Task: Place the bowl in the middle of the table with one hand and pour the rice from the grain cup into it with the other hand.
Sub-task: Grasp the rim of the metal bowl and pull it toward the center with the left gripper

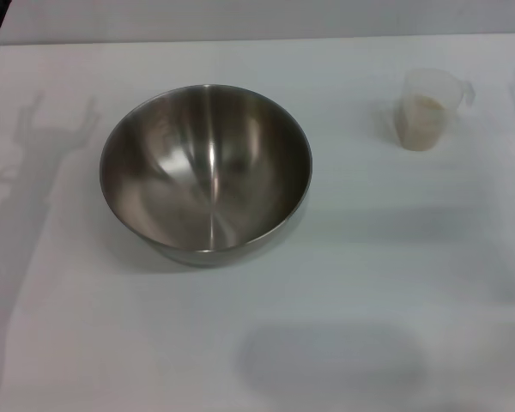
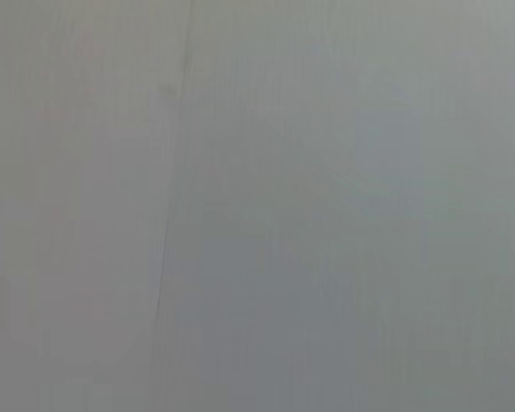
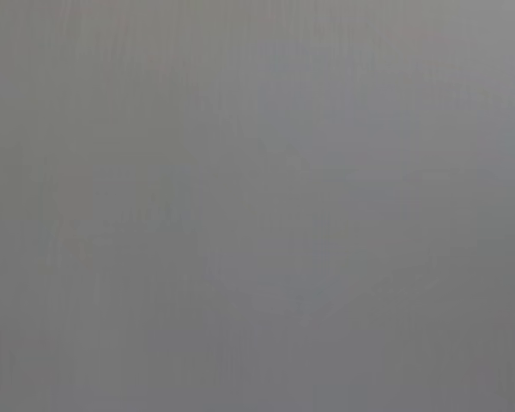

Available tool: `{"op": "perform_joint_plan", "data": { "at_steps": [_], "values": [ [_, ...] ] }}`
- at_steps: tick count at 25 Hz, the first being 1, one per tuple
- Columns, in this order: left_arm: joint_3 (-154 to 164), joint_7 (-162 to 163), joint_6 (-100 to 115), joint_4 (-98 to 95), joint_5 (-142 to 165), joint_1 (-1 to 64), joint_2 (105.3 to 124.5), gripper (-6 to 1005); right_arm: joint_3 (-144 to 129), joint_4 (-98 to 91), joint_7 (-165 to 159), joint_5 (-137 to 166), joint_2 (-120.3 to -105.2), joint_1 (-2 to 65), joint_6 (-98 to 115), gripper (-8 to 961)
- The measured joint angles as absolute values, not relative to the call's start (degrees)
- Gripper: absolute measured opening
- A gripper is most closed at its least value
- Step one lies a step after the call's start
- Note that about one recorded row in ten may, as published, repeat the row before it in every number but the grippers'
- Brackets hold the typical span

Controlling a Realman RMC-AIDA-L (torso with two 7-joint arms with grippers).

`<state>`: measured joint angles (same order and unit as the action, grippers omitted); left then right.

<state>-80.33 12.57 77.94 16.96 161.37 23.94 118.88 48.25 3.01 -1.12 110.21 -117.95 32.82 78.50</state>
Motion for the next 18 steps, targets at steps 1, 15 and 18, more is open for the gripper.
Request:
{"op": "perform_joint_plan", "data": {
  "at_steps": [1, 15, 18],
  "values": [
    [-80.3, 12.6, 77.9, 17.0, 161.4, 23.9, 118.88, 844, 48.3, 3.0, -1.1, 110.2, -117.96, 32.8, 78.5, 739],
    [-80.3, 12.4, 77.7, 17.0, 161.4, 24.3, 118.88, 843, 48.3, 3.0, -1.2, 110.2, -117.93, 32.9, 78.6, 740],
    [-80.3, 12.3, 77.6, 17.0, 161.4, 24.6, 118.84, 843, 48.3, 3.0, -1.2, 110.2, -117.93, 32.9, 78.6, 740]
  ]
}}
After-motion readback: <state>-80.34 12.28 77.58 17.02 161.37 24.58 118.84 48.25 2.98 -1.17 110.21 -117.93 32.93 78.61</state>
